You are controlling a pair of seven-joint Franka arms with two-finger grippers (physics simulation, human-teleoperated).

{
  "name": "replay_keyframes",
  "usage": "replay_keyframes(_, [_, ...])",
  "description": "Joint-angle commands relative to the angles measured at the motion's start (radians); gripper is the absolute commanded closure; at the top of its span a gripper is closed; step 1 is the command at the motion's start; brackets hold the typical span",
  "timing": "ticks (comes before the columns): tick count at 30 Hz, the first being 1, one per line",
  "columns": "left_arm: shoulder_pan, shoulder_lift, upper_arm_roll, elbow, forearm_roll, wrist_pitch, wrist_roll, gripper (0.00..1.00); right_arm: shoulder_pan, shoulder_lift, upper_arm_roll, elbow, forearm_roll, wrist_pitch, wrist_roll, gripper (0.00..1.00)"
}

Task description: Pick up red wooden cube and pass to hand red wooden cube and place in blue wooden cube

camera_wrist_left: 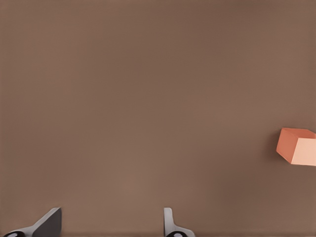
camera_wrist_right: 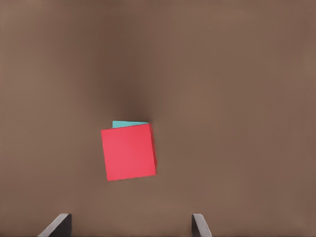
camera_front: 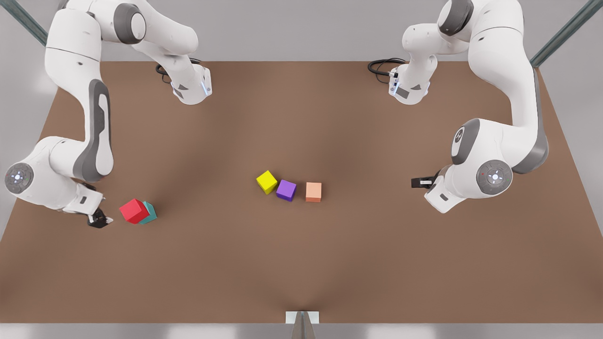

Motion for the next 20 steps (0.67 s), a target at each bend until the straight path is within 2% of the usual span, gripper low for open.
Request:
replay_keyframes(1, [0.000, -0.001, 0.000, 0.000, 0.001, -0.001, -0.005, 0.00, 0.105, 0.002, 0.003, 0.076, -0.002, -0.428, 1.536, 0.00])
replay_keyframes(3, [0.000, -0.002, 0.000, 0.000, 0.001, -0.002, -0.005, 0.00, 0.163, 0.011, 0.001, 0.109, -0.014, -0.428, 2.007, 0.00])
replay_keyframes(5, [0.000, -0.001, 0.000, 0.000, 0.001, -0.002, -0.005, 0.00, 0.202, 0.005, 0.003, 0.208, -0.105, -0.437, 2.238, 0.00])
replay_keyframes(6, [0.000, -0.001, 0.000, 0.000, 0.001, -0.002, -0.005, 0.00, 0.211, 0.010, 0.003, 0.263, -0.111, -0.515, 2.236, 0.00])
replay_keyframes(7, [0.000, -0.001, 0.000, 0.000, 0.001, -0.002, -0.005, 0.00, 0.267, 0.019, 0.001, 0.323, -0.208, -0.603, 2.238, 0.00])
replay_keyframes(8, [0.000, -0.001, 0.000, 0.000, 0.001, -0.002, -0.004, 0.00, 0.258, -0.007, 0.016, 0.346, -0.250, -0.617, 2.238, 0.00])
replay_keyframes(9, [0.000, -0.002, 0.000, 0.000, 0.001, -0.001, -0.005, 0.00, 0.246, -0.068, 0.030, 0.323, -0.247, -0.618, 2.236, 0.00])
replay_keyframes(10, [0.000, -0.002, 0.000, 0.000, -0.001, -0.002, -0.004, 0.00, 0.179, -0.143, 0.101, 0.274, -0.220, -0.617, 2.244, 0.00])
replay_keyframes(13, [0.005, -0.002, 0.000, 0.000, -0.001, -0.002, -0.002, 0.00, 0.105, -0.260, 0.116, 0.106, -0.152, -0.574, 2.276, 0.00])
replay_keyframes(20, [0.011, -0.002, 0.000, 0.000, -0.002, -0.002, -0.002, 0.00, 0.107, -0.289, 0.122, 0.083, -0.145, -0.529, 2.293, 0.00])
